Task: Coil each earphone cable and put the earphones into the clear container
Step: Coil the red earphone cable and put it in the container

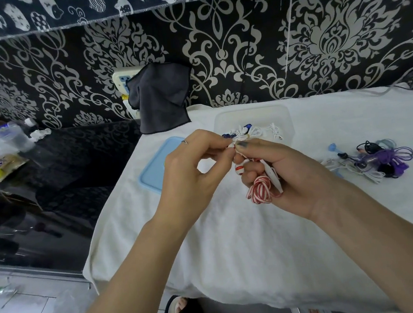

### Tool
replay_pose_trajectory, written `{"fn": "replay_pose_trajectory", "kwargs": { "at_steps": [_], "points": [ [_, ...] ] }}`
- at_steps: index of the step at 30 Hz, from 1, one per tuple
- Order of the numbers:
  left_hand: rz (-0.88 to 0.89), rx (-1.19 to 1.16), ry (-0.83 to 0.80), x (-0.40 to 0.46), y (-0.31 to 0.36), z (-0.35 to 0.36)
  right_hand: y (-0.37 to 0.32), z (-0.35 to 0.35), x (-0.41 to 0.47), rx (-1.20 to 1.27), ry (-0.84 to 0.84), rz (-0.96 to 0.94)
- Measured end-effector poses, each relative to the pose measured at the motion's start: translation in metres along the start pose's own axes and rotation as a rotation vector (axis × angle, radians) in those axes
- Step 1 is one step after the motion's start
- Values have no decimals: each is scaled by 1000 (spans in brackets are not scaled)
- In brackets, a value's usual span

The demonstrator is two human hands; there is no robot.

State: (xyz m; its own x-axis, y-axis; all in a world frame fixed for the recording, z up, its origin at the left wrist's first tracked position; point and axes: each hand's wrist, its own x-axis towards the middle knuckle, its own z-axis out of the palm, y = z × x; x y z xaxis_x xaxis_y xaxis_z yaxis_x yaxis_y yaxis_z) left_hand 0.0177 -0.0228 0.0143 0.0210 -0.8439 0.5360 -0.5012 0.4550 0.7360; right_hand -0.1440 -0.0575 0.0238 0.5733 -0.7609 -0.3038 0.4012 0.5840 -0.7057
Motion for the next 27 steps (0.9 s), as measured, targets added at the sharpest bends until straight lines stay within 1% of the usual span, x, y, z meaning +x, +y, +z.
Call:
{"fn": "replay_pose_trajectory", "kwargs": {
  "at_steps": [4, 6, 9, 15, 27],
  "points": [
    [-156, -282, -15, 1, 5, -2, 2, 3, 0, 26, -22, -36],
    [-192, -357, -24, 1, 6, -3, 4, 3, 0, 18, -41, -45],
    [-209, -389, -30, 0, 9, -3, 3, 3, -1, -1, -53, -48],
    [-242, -379, -15, 1, 10, -2, 3, 3, 0, -27, -30, -64],
    [-178, -359, -37, 3, 10, -3, 7, 8, -5, -4, -24, -104]
  ]
}}
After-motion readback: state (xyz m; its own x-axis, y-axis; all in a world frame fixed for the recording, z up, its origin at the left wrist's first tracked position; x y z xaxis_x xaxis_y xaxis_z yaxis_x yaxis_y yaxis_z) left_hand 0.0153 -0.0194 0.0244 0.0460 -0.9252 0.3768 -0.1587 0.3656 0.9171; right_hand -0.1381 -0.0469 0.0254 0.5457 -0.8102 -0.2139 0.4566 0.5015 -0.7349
